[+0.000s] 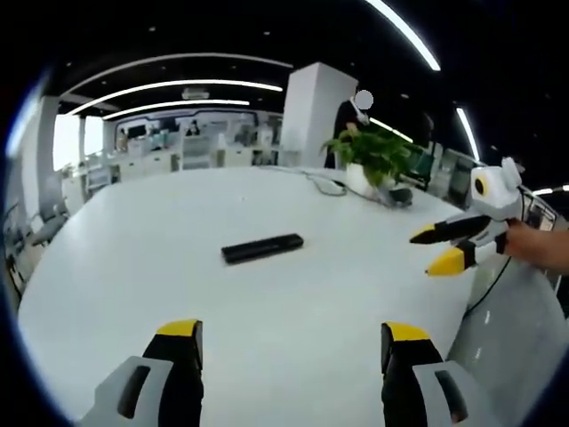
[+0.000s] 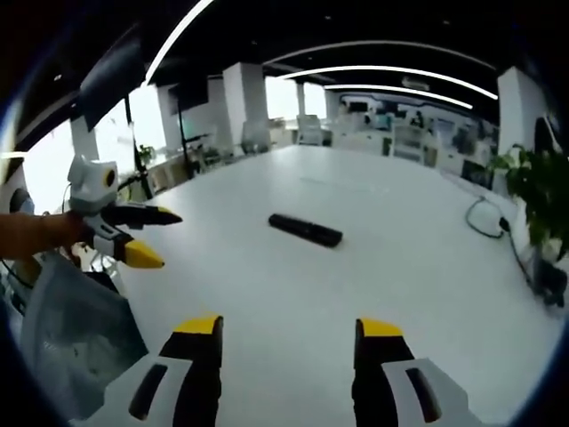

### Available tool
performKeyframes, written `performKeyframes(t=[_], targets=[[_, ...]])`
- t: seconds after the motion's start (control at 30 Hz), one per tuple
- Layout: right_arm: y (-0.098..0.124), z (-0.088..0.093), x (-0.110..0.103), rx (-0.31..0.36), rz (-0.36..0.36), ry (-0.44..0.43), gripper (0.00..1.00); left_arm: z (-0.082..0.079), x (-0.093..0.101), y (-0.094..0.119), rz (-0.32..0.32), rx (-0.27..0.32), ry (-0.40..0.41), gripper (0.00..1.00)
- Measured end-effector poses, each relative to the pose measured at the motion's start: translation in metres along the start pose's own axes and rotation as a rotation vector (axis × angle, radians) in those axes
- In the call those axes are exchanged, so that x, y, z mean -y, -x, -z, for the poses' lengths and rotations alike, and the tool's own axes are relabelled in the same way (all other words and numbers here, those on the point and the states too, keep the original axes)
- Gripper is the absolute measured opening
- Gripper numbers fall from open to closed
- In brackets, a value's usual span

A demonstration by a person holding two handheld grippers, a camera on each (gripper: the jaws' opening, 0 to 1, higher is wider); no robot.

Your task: Press the specified remote control buttons in sequence, fully releasing each button before pressing the next.

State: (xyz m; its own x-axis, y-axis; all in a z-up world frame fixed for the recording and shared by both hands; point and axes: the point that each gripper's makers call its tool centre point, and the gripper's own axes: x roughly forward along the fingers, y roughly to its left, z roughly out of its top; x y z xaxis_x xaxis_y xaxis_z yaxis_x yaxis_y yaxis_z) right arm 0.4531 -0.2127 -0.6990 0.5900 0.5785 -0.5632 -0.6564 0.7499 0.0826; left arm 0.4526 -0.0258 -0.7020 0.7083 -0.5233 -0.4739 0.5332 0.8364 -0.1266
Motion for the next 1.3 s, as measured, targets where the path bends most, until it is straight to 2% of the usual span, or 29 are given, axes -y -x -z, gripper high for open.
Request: performKeyframes(t=[0.17, 0.33, 0.57, 0.7, 0.87, 1.07, 1.3], targets=[[0.011, -0.002, -0.007, 0.017, 0.002, 0.032, 0.57, -0.009, 0.013, 0.007, 0.019, 0.024, -0.038, 0.85], [0.020, -0.005, -0.009, 0.038, 0.001, 0.027, 0.57, -0.020, 0.025, 0.014, 0.029, 0.061, -0.033, 0.85], [0.029, -0.008, -0.012, 0.050, 0.030, 0.079, 0.57, -0.031, 0.035, 0.024, 0.008, 0.095, -0.047, 0.84], [0.027, -0.010, -0.013, 0.062, 0.031, 0.073, 0.56, -0.028, 0.042, 0.025, -0.002, 0.101, -0.067, 0.84], [0.022, -0.004, -0.015, 0.059, 0.012, 0.059, 0.56, -0.020, 0.047, 0.021, 0.026, 0.077, -0.092, 0.82], [0.019, 0.002, -0.014, 0.046, 0.008, 0.049, 0.55, -0.009, 0.046, 0.016, 0.032, 0.046, -0.070, 0.79], [0.019, 0.006, -0.013, 0.041, 0.004, 0.040, 0.55, -0.007, 0.045, 0.016, 0.026, 0.047, -0.068, 0.79]])
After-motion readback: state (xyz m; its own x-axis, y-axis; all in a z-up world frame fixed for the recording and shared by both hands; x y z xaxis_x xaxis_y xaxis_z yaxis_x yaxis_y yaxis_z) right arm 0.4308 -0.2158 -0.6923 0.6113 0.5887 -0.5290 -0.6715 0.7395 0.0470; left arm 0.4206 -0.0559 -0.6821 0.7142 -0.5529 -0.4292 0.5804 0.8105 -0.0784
